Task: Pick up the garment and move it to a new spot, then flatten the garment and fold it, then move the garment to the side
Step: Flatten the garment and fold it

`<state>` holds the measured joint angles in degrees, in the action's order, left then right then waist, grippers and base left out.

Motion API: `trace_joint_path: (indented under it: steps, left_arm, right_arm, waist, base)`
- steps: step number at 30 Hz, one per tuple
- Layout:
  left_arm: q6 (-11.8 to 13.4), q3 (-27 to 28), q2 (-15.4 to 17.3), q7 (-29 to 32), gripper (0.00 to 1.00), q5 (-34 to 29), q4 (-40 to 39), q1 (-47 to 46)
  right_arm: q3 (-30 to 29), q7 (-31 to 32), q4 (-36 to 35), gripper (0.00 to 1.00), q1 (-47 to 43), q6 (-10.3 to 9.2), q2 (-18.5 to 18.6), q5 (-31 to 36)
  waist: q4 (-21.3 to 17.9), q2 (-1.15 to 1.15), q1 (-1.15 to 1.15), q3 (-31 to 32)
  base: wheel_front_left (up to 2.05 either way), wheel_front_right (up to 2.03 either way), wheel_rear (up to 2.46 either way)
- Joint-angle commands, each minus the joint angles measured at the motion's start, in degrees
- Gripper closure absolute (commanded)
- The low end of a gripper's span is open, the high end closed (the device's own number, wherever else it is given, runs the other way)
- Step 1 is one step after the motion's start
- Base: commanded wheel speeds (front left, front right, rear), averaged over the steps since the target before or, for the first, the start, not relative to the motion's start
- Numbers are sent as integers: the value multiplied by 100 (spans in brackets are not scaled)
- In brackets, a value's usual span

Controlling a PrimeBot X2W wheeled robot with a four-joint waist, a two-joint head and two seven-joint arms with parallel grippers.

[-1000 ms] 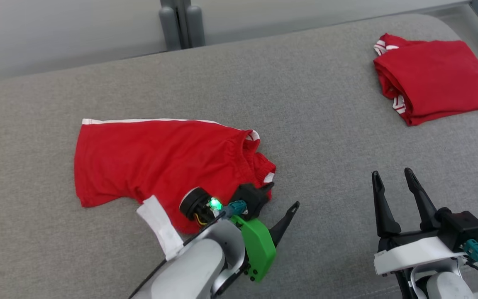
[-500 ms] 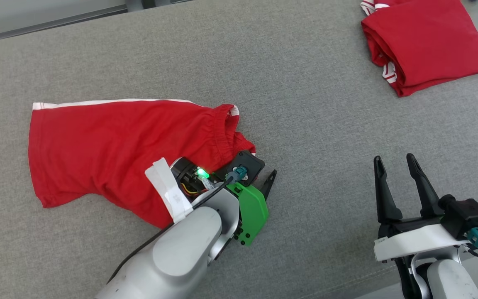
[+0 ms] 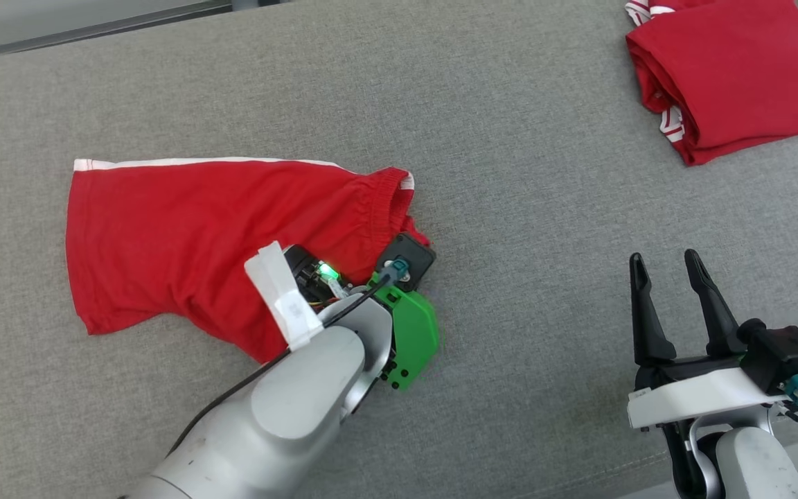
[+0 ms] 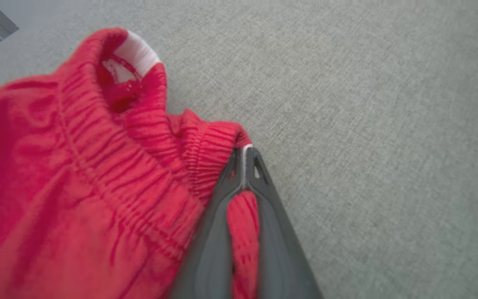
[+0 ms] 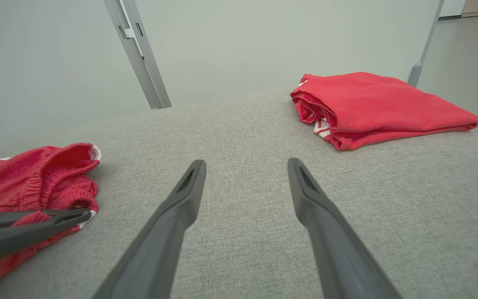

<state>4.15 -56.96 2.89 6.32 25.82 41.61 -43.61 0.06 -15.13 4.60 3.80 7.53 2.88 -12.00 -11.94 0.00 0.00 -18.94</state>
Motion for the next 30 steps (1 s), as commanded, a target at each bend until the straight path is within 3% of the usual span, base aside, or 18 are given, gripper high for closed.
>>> trace_joint_path:
  steps: [1, 7, 12, 16, 20, 24, 30]
  left_arm:
    - [-25, 88, 183, -102, 100, 87, 13, -3]
    - [-414, 551, 70, -559, 100, 674, -723, -252]
    - [-657, 1100, 29, -582, 100, 1370, -1621, -805]
    - [-581, 1715, 12, -647, 100, 2195, -2250, -1322]
    - [-213, 2087, 13, -985, 100, 3071, -2720, -1644]
    - [98, 1990, 13, -1329, 100, 3311, -2624, -938]
    - [-123, 1433, 340, -1632, 100, 3315, -2223, 897]
  right_arm:
    - [-4, 2, 3, 0, -21, -10, 2, -19]
    - [58, 1, 50, 0, -33, -10, 3, -54]
    - [44, 2, 78, 0, -110, -10, 3, -20]
    - [23, 1, 105, 0, -187, -10, 4, 8]
    - [-17, 1, 103, 0, -248, -10, 3, 10]
    - [-57, 1, 57, 0, -303, -10, 3, -30]
    - [-105, 1, -23, 0, -253, -10, 4, 23]
  waist:
    - [65, 0, 0, 71]
    - [146, 0, 0, 301]
    - [174, 0, 0, 542]
    - [149, 0, 0, 738]
    - [177, 0, 0, 812]
    - [318, 0, 0, 806]
    - [568, 0, 0, 660]
  base:
    - [0, 0, 0]
    - [0, 0, 0]
    - [0, 0, 0]
    - [0, 0, 0]
    - [0, 0, 0]
    - [0, 0, 0]
    - [0, 0, 0]
